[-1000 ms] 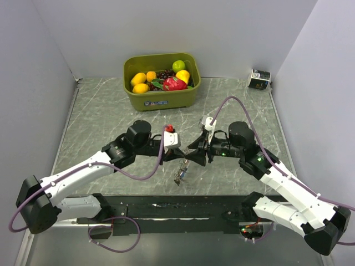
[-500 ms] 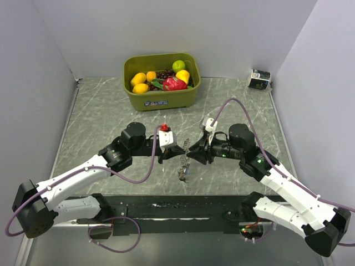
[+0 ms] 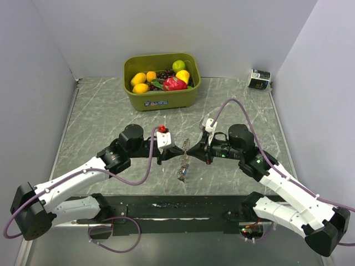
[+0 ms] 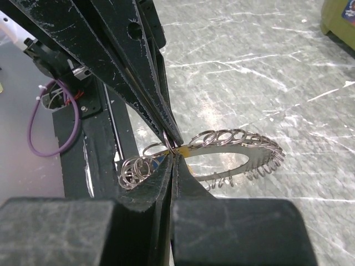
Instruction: Put the keys on the keyring
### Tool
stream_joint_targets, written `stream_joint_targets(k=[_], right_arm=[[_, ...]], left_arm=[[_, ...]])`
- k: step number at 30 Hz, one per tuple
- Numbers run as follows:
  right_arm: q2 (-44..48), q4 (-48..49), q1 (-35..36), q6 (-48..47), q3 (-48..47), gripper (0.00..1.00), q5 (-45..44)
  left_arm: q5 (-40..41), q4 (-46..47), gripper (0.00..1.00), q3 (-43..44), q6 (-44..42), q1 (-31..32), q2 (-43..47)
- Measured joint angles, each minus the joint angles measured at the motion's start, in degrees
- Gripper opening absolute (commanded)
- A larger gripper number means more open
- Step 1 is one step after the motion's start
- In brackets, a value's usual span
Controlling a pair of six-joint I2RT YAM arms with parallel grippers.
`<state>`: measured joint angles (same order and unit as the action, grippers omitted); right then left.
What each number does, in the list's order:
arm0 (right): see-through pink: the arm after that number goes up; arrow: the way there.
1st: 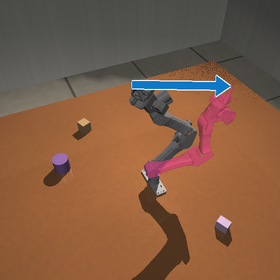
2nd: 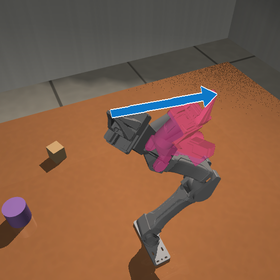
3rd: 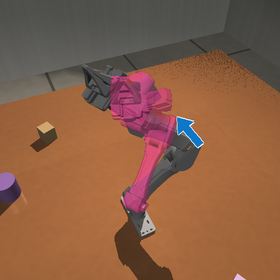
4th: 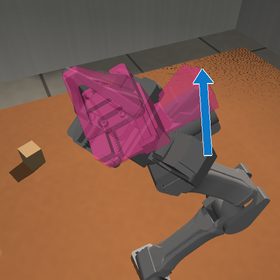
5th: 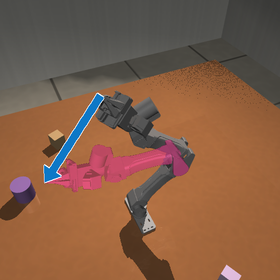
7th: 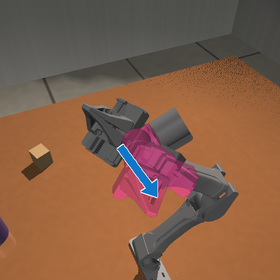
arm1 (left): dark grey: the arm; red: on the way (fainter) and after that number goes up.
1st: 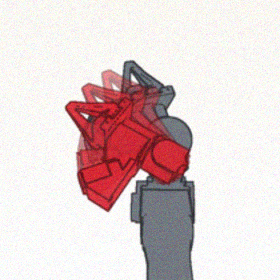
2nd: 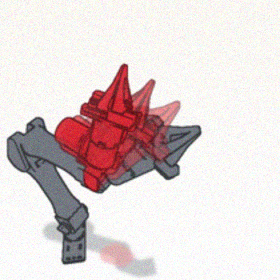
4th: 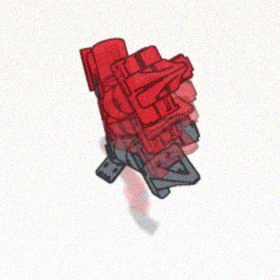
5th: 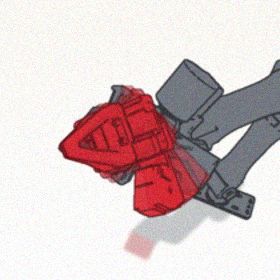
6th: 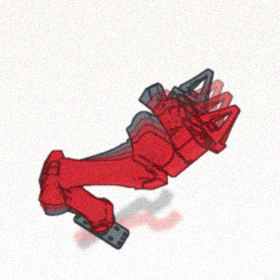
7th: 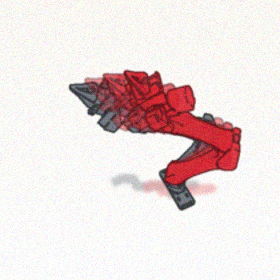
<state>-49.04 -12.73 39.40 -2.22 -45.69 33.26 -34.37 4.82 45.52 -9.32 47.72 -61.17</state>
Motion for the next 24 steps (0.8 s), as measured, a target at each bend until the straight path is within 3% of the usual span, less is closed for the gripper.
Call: stream_joint_targets(k=[6, 14, 18, 24], right_arm=[[0.0, 1.1, 0.0, 0.0, 0.9, 0.00, 0.9], [0.0, 2.8, 0.0, 0.0, 1.2, 0.17, 1.7], [0.1, 2.4, 0.0, 0.0, 2.1, 0.16, 1.7], [0.1, 1.8, 0.0, -0.1, 2.7, 0.04, 1.7]], left_arm=[[0.8, 2.0, 0.01, -2.2, 0.9, 0.1, 1.4], [1.7, 4.2, 0.01, -3.7, 1.8, 0.1, 3.2], [1.8, 5.7, 0.01, -3.7, 2.0, 0.1, 3.7], [1.9, 6.9, 0.01, -3.7, 2.1, 0.1, 3.9]])
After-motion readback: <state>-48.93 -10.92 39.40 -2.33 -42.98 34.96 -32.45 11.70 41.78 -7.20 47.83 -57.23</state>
